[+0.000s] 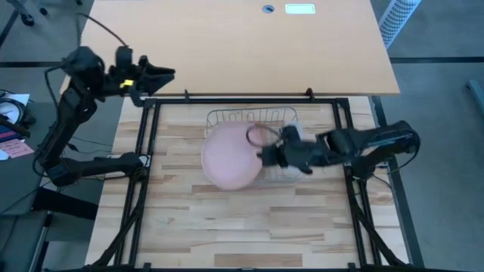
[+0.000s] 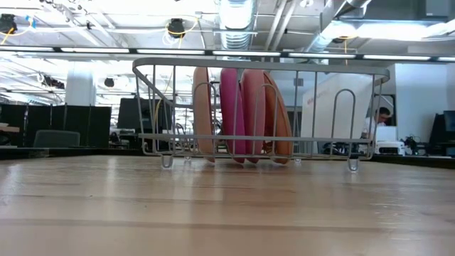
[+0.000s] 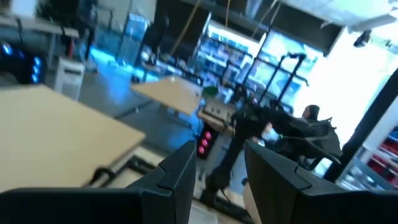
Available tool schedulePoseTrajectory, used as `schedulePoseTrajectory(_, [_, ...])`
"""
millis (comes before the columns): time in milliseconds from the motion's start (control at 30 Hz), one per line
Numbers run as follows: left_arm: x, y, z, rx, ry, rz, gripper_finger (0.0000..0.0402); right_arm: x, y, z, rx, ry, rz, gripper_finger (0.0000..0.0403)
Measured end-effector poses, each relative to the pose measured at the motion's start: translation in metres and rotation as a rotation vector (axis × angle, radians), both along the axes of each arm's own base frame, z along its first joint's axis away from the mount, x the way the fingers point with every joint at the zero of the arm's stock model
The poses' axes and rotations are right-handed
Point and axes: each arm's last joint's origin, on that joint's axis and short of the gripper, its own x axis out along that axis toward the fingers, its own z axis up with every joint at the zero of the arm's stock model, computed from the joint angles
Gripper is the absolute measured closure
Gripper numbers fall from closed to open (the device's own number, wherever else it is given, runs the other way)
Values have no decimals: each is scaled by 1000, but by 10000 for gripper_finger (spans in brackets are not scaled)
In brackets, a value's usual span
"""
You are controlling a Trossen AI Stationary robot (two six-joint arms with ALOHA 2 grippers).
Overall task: Sort dishes
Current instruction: Put the beige plate in the dish rack
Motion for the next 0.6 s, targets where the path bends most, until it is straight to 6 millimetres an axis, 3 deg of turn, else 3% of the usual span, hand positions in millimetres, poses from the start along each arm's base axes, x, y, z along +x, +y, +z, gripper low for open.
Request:
schedulePoseTrajectory(267, [-9,-5,4,7,-40,100,270,-2,-59,41,-311,-32,-174,403])
schedulePoseTrajectory(600, [11,18,-4,-65,0,192,270,-27,-123,89,-585,23,-408,403])
